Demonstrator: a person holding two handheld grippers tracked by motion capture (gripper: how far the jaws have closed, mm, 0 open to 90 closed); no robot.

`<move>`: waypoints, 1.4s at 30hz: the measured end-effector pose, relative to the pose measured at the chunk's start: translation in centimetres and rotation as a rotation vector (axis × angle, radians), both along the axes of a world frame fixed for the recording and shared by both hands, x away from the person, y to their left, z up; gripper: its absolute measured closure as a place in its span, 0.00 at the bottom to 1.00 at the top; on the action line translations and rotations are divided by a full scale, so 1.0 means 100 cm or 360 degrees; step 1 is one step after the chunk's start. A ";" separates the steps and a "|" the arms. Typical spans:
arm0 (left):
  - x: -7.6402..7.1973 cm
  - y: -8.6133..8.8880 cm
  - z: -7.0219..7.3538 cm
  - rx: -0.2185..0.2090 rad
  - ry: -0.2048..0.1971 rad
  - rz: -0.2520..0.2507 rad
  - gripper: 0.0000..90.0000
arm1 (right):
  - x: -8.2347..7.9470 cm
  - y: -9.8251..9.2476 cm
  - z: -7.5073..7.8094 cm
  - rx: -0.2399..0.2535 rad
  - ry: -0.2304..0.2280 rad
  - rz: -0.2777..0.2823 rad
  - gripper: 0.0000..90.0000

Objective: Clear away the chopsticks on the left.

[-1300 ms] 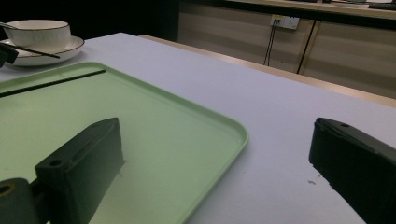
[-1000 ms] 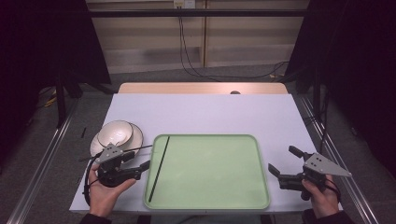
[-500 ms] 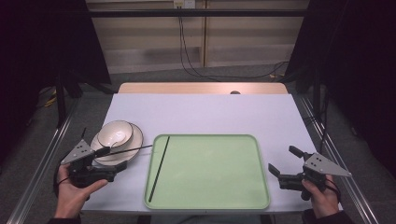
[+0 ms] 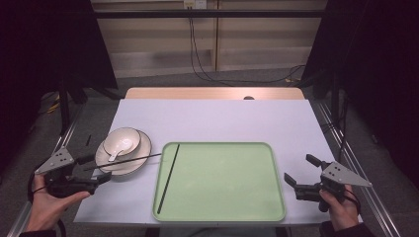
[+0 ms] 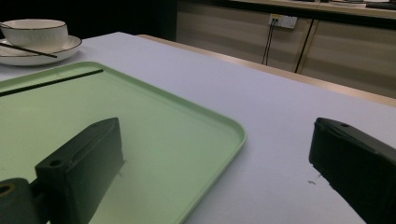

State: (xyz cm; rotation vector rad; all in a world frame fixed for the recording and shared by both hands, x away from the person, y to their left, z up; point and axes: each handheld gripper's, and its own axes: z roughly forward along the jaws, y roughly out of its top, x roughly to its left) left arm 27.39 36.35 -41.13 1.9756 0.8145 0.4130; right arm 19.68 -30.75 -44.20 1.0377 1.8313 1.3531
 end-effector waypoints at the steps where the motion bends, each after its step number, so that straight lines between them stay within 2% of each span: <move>1: 0.002 0.002 -0.002 0.0052 -0.0010 -0.0005 0.14 | 0.000 0.000 0.000 -0.0002 -0.0003 0.0000 0.03; 2: 0.007 0.006 -0.007 0.0098 -0.0016 -0.0021 0.15 | 0.000 0.000 0.000 0.0000 0.0000 -0.0004 0.03; 3: 0.010 0.008 -0.009 0.0080 -0.0007 -0.0034 0.19 | 0.000 0.000 0.000 0.0000 0.0000 -0.0004 0.03; 7: 0.020 0.013 -0.013 0.0117 -0.0017 -0.0071 0.36 | 0.000 0.000 0.000 -0.0001 0.0001 -0.0006 0.03; 8: 0.023 0.013 -0.014 0.0117 0.0005 -0.0075 0.37 | 0.000 0.000 0.000 -0.0001 0.0003 -0.0010 0.03; 10: 0.030 0.012 -0.015 0.0189 0.0021 -0.0116 0.41 | 0.000 -0.001 0.000 0.0004 0.0007 -0.0003 0.03; 11: 0.033 0.012 -0.016 0.0179 0.0056 -0.0115 0.41 | 0.000 -0.001 0.000 0.0004 0.0007 -0.0003 0.03; 13: 0.039 0.010 -0.018 0.0206 0.0107 -0.0148 0.44 | 0.000 -0.001 0.000 0.0000 0.0009 -0.0006 0.03; 14: 0.041 0.010 -0.019 0.0191 0.0126 -0.0166 0.44 | 0.000 -0.001 0.000 0.0001 0.0007 -0.0006 0.03; 15: 0.043 0.009 -0.020 0.0232 0.0128 -0.0209 0.44 | -0.001 -0.001 0.000 0.0000 0.0008 -0.0008 0.03; 16: 0.044 0.008 -0.022 0.0268 0.0131 -0.0202 0.44 | -0.001 -0.001 0.000 0.0002 0.0009 -0.0008 0.03; 18: 0.046 0.007 -0.024 0.0274 0.0149 -0.0221 0.45 | -0.001 -0.001 0.000 -0.0001 0.0009 -0.0007 0.03; 22: 0.048 0.008 -0.025 0.0294 0.0142 -0.0219 0.51 | 0.000 -0.001 0.000 -0.0001 0.0007 0.0000 0.03; 23: 0.049 0.007 -0.026 0.0273 0.0138 -0.0234 0.53 | 0.000 -0.001 0.000 -0.0001 0.0007 -0.0001 0.03; 25: 0.050 0.006 -0.026 0.0315 0.0116 -0.0246 0.58 | 0.000 -0.001 0.000 -0.0003 0.0010 -0.0003 0.03; 27: 0.053 0.004 -0.029 0.0357 0.0126 -0.0262 0.62 | 0.000 -0.001 0.000 -0.0013 0.0004 -0.0010 0.03; 32: 0.059 0.002 -0.035 0.0378 0.0147 -0.0283 0.73 | 0.000 -0.001 0.000 -0.0012 0.0010 -0.0005 0.03; 35: 0.059 0.000 -0.038 0.0394 0.0158 -0.0278 0.74 | 0.000 -0.001 0.000 -0.0010 0.0022 -0.0007 0.03; 36: 0.059 0.000 -0.038 0.0401 0.0140 -0.0284 0.77 | 0.000 -0.001 -0.001 -0.0010 0.0021 -0.0015 0.03; 38: 0.059 -0.001 -0.038 0.0415 0.0154 -0.0300 0.81 | 0.000 -0.001 -0.001 -0.0010 0.0022 -0.0015 0.03; 40: 0.060 -0.001 -0.038 0.0394 0.0173 -0.0335 0.84 | 0.000 -0.001 -0.001 -0.0011 0.0025 -0.0010 0.03; 42: 0.061 -0.001 -0.038 0.0374 0.0174 -0.0326 0.80 | 0.000 -0.002 -0.001 -0.0011 0.0023 -0.0011 0.03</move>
